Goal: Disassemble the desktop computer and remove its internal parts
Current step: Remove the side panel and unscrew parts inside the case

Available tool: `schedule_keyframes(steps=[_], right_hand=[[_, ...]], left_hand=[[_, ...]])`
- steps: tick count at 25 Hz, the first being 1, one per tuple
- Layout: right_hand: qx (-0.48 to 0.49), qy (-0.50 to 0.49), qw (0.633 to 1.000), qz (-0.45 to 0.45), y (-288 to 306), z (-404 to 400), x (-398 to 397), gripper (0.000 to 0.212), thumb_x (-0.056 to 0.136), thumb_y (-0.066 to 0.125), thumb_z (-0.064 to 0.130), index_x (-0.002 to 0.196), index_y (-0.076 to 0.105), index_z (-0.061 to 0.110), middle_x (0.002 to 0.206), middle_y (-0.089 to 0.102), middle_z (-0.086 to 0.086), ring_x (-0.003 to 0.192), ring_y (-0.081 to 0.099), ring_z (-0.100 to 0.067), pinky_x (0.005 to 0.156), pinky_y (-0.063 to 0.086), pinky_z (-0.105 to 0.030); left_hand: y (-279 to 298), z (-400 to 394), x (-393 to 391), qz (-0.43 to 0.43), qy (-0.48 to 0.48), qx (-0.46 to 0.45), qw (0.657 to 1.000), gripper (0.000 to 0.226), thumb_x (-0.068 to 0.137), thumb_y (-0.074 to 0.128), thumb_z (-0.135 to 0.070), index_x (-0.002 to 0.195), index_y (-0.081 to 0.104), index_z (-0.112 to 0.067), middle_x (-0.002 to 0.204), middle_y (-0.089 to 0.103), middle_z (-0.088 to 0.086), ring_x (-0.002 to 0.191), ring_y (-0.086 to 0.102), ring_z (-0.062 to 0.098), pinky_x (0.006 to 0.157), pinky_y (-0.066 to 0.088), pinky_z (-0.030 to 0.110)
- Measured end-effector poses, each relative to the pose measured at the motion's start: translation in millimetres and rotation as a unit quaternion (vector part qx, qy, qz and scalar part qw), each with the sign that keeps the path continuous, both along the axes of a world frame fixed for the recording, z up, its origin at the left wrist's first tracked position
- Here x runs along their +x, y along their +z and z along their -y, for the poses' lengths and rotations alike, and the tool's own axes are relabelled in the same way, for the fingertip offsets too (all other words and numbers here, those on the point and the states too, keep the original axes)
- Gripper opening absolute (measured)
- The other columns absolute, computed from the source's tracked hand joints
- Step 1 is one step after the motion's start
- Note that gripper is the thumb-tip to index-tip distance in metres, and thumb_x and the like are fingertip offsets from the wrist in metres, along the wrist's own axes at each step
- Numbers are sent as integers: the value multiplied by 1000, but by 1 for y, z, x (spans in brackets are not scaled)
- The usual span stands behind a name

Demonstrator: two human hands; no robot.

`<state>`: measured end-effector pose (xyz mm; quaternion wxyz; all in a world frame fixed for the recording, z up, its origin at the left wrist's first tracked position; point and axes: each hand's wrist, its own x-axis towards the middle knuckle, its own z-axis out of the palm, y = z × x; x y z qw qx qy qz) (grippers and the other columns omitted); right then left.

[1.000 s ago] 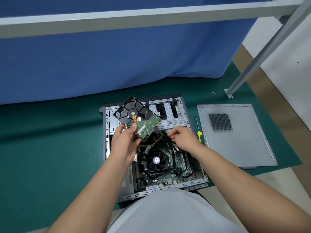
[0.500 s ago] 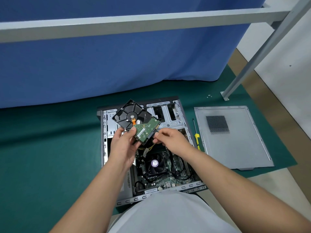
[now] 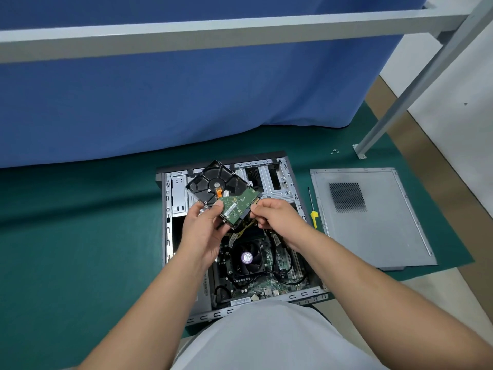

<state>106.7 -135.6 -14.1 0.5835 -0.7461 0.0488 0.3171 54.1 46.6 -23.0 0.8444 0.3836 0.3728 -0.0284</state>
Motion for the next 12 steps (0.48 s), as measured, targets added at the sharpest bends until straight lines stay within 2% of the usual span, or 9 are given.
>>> schedule_keyframes(steps=[3, 6, 8, 10, 12], right_hand=[[-3, -43, 999, 15, -5, -7, -5, 24, 101, 62, 24, 81, 72, 15, 61, 61, 8, 60, 58, -5, 81, 58, -28], [1, -48, 999, 7, -2, -11, -5, 25, 98, 62, 21, 74, 69, 20, 65, 63, 8, 62, 53, -9, 72, 51, -28], [-30, -43, 998, 31, 5, -10, -2, 26, 92, 62, 24, 66, 65, 24, 71, 63, 2, 67, 50, -16, 72, 45, -34], [-67, -6, 996, 56, 9, -6, -5, 26, 90, 60, 27, 64, 64, 26, 71, 62, 0, 68, 50, -18, 73, 45, -37], [-105, 71, 991, 43, 9, 0, -12, 21, 96, 60, 27, 76, 68, 24, 70, 66, 6, 60, 54, -12, 71, 50, -33]], left_hand=[[-1, 6, -1, 4, 31, 1, 1000, 37, 93, 71, -1, 121, 53, -18, 108, 78, 12, 101, 76, 27, 87, 62, 48], [1, 8, 0, 2, 35, 31, 999, 32, 93, 72, -4, 115, 55, -22, 108, 78, 10, 100, 76, 24, 78, 61, 37], [2, 8, 1, 0, 49, 43, 998, 29, 94, 71, -3, 110, 57, -23, 104, 79, 8, 93, 77, 20, 71, 63, 33], [6, 1, 4, -1, 65, 44, 997, 26, 95, 69, -2, 107, 58, -21, 97, 80, 5, 87, 78, 18, 66, 62, 31], [9, -10, 7, 2, 76, 35, 996, 25, 94, 69, -2, 105, 56, -21, 92, 80, 3, 82, 77, 17, 65, 63, 31]])
